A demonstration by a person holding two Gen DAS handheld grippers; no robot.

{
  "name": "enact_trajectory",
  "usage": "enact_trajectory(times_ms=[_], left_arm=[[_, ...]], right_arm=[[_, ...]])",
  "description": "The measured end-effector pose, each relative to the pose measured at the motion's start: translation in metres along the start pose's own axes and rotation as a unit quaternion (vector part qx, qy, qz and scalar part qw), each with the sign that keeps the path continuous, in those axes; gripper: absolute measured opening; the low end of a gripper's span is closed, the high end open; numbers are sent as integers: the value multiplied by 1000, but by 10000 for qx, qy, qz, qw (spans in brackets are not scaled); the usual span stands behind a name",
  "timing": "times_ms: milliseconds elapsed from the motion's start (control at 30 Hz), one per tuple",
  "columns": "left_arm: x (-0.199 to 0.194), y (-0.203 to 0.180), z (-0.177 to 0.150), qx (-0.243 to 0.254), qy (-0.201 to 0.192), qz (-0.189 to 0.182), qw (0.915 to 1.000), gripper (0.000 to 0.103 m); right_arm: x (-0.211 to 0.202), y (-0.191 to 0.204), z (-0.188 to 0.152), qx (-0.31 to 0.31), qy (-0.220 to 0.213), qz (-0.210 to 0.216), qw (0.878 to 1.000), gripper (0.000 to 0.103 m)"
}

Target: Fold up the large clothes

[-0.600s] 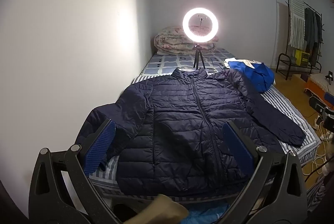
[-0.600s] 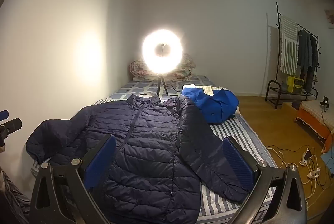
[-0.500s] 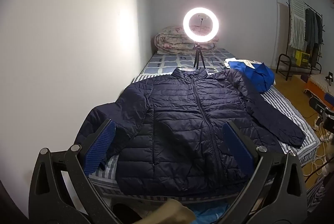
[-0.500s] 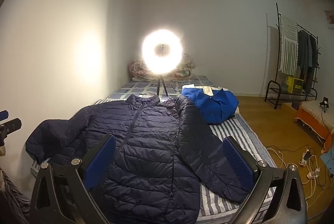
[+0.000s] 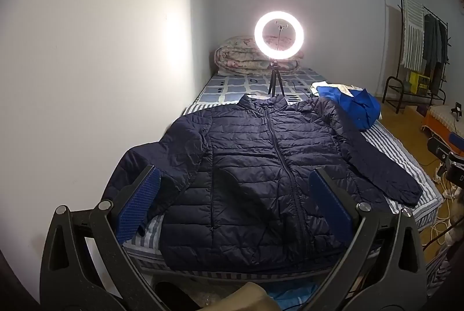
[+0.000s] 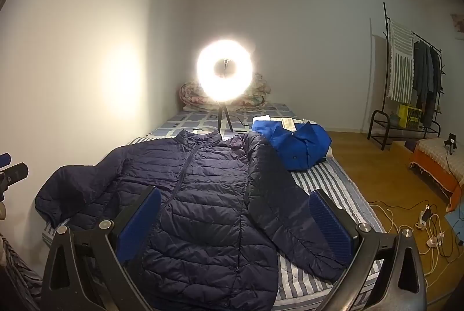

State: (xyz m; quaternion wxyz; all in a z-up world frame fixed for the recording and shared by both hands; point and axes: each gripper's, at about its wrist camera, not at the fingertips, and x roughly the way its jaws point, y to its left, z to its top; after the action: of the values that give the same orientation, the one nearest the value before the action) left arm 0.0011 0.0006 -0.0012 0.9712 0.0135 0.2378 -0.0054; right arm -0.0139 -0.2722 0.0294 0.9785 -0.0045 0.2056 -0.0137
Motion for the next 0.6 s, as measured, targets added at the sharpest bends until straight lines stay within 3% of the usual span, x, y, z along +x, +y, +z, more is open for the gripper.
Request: enact_trajectory(times_ms=[600], left_arm=[[-4,-1,4,-19,-22,-7,10000,103]], right_arm=[[2,2,-4,23,1,-21,10000,103]])
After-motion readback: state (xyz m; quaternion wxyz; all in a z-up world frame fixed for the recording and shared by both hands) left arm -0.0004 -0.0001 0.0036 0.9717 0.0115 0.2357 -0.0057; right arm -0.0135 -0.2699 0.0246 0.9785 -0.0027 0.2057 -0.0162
